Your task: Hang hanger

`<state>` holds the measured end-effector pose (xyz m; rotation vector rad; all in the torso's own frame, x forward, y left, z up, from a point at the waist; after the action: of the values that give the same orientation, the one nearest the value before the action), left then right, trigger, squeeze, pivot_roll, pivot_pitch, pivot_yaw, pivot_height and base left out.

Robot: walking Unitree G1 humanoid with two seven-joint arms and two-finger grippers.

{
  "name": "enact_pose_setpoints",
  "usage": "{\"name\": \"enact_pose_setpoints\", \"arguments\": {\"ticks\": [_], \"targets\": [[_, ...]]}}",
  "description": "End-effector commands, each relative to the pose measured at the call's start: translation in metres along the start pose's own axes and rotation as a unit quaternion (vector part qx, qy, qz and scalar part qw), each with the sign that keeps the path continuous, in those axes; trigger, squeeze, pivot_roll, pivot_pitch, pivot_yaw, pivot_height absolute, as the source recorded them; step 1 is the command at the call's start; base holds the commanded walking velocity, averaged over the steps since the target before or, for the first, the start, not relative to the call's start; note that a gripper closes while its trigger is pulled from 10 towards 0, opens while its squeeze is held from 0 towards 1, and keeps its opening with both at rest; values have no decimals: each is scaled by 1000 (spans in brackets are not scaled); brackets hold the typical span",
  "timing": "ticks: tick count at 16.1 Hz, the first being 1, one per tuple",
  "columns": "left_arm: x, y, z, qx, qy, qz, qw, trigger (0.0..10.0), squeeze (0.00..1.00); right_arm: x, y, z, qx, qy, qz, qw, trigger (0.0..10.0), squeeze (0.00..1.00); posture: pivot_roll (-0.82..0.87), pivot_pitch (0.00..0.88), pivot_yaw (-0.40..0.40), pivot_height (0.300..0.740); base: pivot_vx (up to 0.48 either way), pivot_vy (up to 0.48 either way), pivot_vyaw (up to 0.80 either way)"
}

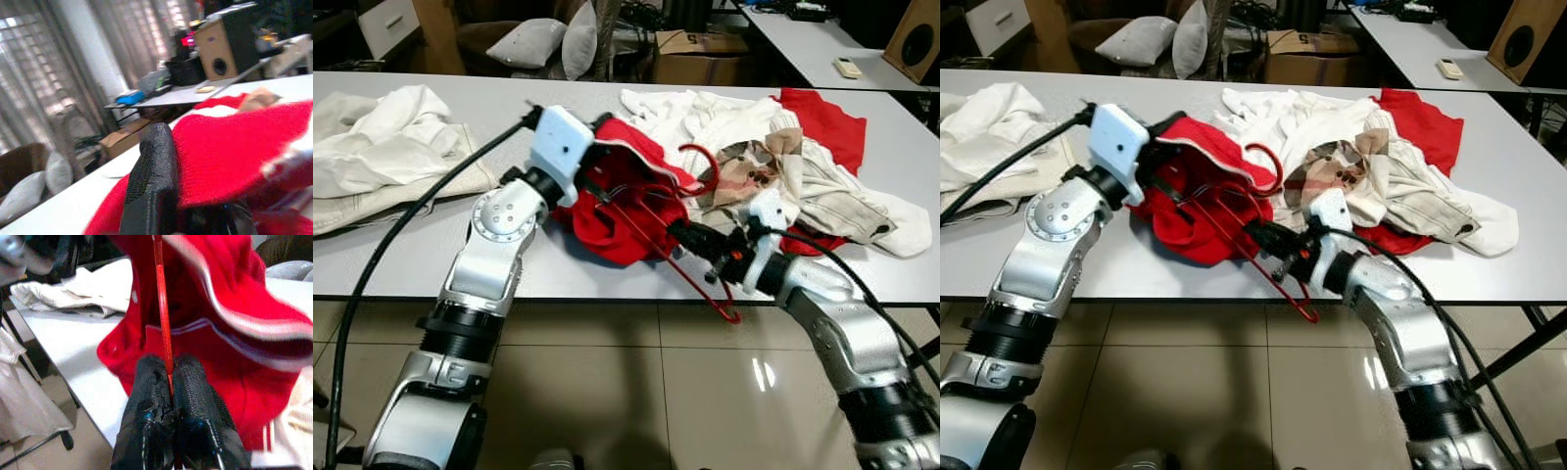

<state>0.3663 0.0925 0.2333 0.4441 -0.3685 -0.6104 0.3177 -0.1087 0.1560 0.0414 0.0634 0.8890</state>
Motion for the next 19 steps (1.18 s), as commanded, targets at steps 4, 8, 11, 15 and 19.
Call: {"name": "enact_pose_setpoints", "arguments": {"ticks": [4, 8, 11, 15, 19], "targets": [[1, -42, 5, -31, 2, -97, 995, 0, 0, 12, -8, 11, -16, -15, -6, 1000, 10000, 0, 59, 0, 6, 740, 0, 0, 0], [-9, -44, -14, -2, 62, -81, 995, 0, 0, 17, -14, 25, -4, -56, -22, 998, 10000, 0, 67, 0, 2, 740, 0, 0, 0], [-10, -53, -23, 11, 84, -84, 993, 1255, 0, 21, -6, 26, -4, -61, 1, 998, 10000, 0, 65, 0, 4, 740, 0, 0, 0], [-10, -57, -11, -47, 55, -113, 991, 10000, 1000, 18, -8, 25, -3, -63, -2, 998, 10000, 0, 63, 0, 10, 740, 0, 0, 0], [-14, -50, -14, -48, 65, -105, 991, 10000, 1000, 18, -8, 26, -3, -64, 1, 998, 10000, 0, 68, 0, 7, 740, 0, 0, 0]]}}
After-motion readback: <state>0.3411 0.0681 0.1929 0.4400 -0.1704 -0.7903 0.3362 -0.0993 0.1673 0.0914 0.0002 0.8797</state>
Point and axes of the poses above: a point about 5 cm out from each wrist's last joint towards the gripper, its own x axis pointing out of the wrist towards the gripper, its own z axis along the axis of the wrist's last joint, y = z × x, the point moved 3 cm from there along x, pointing out of the wrist towards the gripper, and after that the axes turned 4 degrees about x, right-handed, at the moved point
